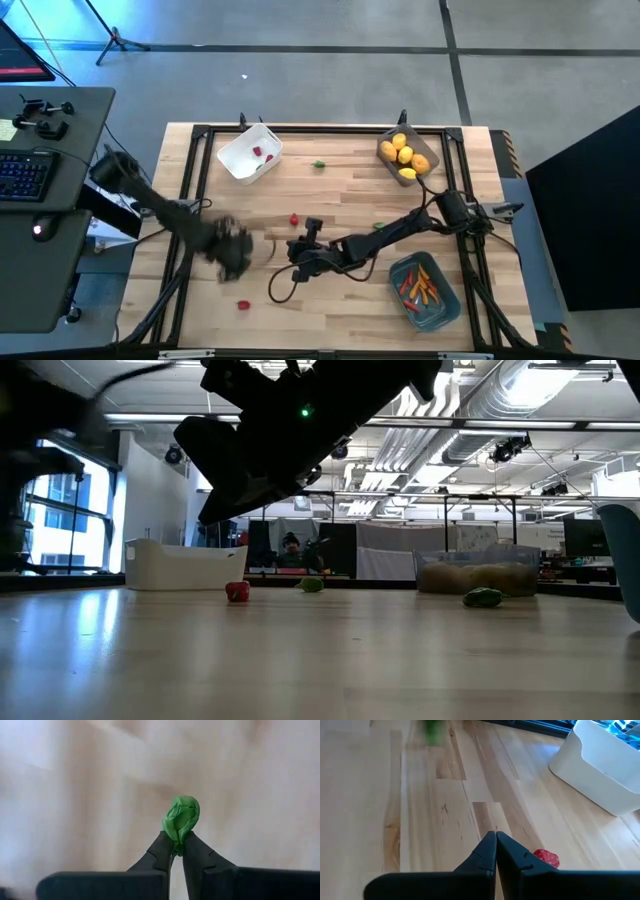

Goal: Sort produce into baskets
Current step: Put the green chili pepper into the white bin, then put the red chili pepper into the white bin, then put the green chili pepper into the white bin

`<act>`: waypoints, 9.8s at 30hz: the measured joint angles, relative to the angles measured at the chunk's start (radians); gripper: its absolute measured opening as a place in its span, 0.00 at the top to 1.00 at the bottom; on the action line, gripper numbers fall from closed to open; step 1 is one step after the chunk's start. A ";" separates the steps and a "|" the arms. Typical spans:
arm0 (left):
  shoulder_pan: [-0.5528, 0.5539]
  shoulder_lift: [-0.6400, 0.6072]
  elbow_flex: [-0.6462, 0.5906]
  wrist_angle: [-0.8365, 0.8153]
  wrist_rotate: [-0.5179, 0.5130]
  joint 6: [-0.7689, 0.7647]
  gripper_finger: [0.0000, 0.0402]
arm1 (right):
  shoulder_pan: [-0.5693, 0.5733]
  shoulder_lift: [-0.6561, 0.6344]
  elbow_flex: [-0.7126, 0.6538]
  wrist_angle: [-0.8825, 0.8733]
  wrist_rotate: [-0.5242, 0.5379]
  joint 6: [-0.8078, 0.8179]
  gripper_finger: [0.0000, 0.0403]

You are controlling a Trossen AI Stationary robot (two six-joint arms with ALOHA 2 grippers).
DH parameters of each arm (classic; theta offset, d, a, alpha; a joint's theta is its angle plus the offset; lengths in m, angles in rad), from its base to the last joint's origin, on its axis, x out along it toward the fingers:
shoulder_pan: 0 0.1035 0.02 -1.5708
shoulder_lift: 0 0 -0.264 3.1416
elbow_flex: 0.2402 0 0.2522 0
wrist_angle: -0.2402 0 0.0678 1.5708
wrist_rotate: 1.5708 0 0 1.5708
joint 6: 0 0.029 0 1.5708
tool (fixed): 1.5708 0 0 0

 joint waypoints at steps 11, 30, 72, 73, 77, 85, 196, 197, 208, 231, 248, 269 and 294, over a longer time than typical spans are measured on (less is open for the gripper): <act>0.759 -0.226 0.000 0.026 -0.294 0.305 0.99 | -0.007 0.000 0.000 0.003 0.007 -0.008 1.00; 1.371 0.124 0.000 0.367 -0.085 0.776 0.94 | -0.020 0.000 0.000 0.007 0.006 -0.015 1.00; 0.816 -0.735 -0.576 1.349 0.001 0.564 0.56 | -0.137 0.004 -0.143 0.127 -0.029 0.388 0.58; 0.807 -0.736 -0.576 1.349 0.001 0.564 0.56 | -0.142 0.009 -0.143 0.127 -0.030 0.384 0.54; 0.775 -0.735 -0.576 1.348 0.001 0.581 0.56 | -0.175 0.055 -0.142 0.165 -0.077 0.316 0.42; 0.745 -0.735 -0.576 1.350 -0.019 0.618 0.56 | -0.196 0.102 -0.140 0.213 -0.119 0.270 0.48; 0.745 -0.957 -0.575 1.371 -0.071 0.768 0.60 | -0.676 -0.170 -0.285 0.015 -0.514 0.064 0.62; 0.745 -0.957 -0.575 1.370 -0.071 0.776 0.60 | -0.678 -0.162 -0.285 0.013 -0.515 0.064 0.59; 0.745 -0.957 -0.575 1.366 -0.071 0.820 0.60 | -0.718 -0.135 -0.285 0.033 -0.547 0.071 0.57; 0.745 -0.957 -0.575 1.350 -0.071 0.849 0.60 | -0.736 -0.134 -0.285 -0.011 -0.628 -0.028 0.87; 0.745 -0.957 -0.575 1.351 -0.072 0.847 0.60 | -0.680 -0.305 -0.284 -0.231 -0.558 -0.028 0.96; 0.745 -0.956 -0.575 1.353 -0.099 0.850 0.60 | -0.827 0.058 0.250 -0.665 -0.559 0.254 0.39; 0.745 -0.974 -0.575 1.362 -0.100 0.829 0.60 | -0.732 0.082 0.462 -0.817 -0.604 0.063 0.97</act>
